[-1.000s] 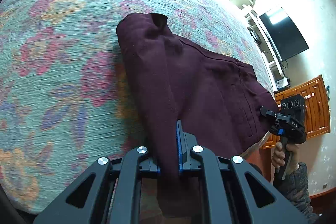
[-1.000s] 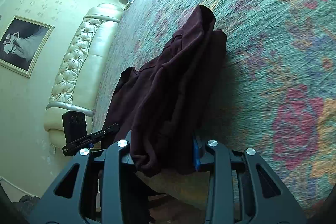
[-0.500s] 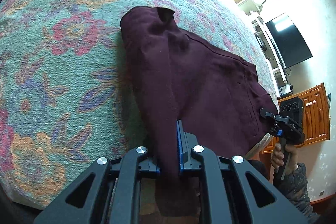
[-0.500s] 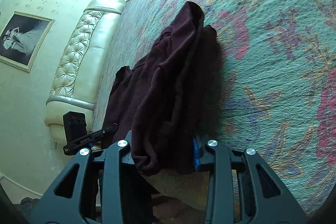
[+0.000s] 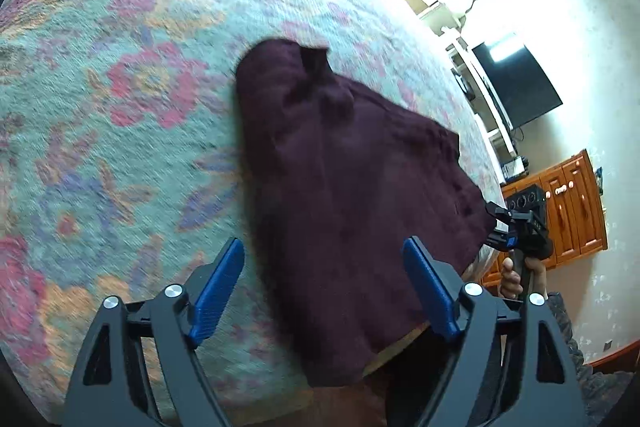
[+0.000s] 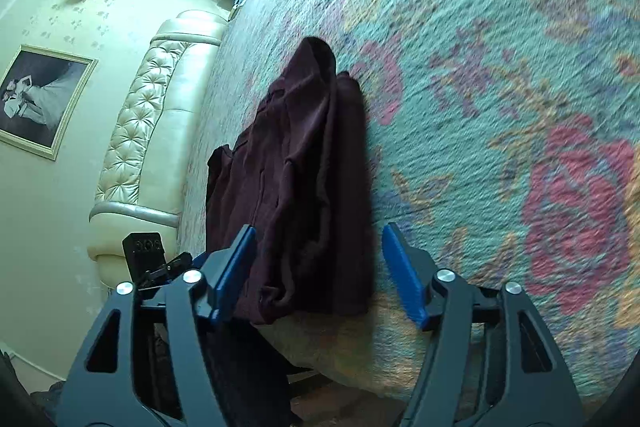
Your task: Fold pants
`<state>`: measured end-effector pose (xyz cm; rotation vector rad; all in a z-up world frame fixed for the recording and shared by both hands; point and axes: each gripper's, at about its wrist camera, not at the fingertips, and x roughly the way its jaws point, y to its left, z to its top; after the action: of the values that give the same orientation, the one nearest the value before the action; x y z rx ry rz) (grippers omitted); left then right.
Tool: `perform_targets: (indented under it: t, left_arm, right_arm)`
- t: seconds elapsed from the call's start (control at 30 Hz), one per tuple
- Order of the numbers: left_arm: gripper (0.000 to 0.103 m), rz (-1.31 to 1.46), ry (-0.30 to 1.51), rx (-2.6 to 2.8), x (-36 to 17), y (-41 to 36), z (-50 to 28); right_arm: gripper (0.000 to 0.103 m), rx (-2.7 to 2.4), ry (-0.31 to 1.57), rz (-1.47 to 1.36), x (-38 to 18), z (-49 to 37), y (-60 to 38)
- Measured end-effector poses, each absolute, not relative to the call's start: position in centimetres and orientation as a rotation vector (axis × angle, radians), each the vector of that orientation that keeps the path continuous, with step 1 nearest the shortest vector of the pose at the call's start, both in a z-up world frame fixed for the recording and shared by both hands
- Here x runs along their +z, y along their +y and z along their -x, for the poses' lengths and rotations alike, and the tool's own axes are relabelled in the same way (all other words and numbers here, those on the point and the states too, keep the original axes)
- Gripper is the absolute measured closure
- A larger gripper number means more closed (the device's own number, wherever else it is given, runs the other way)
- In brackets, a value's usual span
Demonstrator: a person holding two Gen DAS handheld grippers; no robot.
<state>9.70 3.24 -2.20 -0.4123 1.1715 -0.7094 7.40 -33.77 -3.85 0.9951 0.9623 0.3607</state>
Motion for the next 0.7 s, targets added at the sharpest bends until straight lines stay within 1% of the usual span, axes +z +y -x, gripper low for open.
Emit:
perform_targets:
  t: [0.2,0.4,0.5,0.53,0.57,0.6,0.63,0.67,0.7]
  left_arm:
    - [0.02,0.545,1.213,-0.705,-4.5,3.4,-14.2]
    - [0.019,0.525,1.2,-0.722,-4.7,1.6,-17.5]
    - [0.019,0.511,1.198,-0.725,-4.8,1.2,-18.4]
    - [0.02,0.491,1.196,-0.722,-4.7,0.8,-18.6]
    - [0.027,0.47,1.192,-0.715,-4.7,0.5,-18.6]
    - [0.046,0.435,1.191,-0.692,-4.6,0.2,-18.6]
    - [0.056,0.389,1.192,-0.655,-4.8,0.4,-18.6]
    - [0.067,0.37,1.192,-0.64,-5.0,0.6,-18.6]
    - [0.075,0.381,1.185,-0.644,-5.0,0.8,-18.6]
  right_arm:
    - [0.033,0.352,0.936,-1.021,-4.4,-12.1,-34.6]
    - [0.033,0.375,0.951,-0.978,-5.2,-16.4,-33.0]
    - [0.031,0.387,0.945,-0.962,-5.2,-17.4,-32.4]
    - [0.037,0.388,0.951,-0.939,-5.2,-17.5,-32.1]
    - [0.052,0.39,0.965,-0.922,-5.3,-17.5,-31.9]
    - [0.058,0.394,0.97,-0.929,-5.5,-17.6,-31.9]
    - [0.07,0.395,0.97,-0.947,-5.7,-17.5,-32.0]
    - [0.074,0.402,0.962,-0.962,-5.8,-17.5,-32.1]
    - [0.075,0.407,0.949,-0.963,-5.8,-17.3,-32.0]
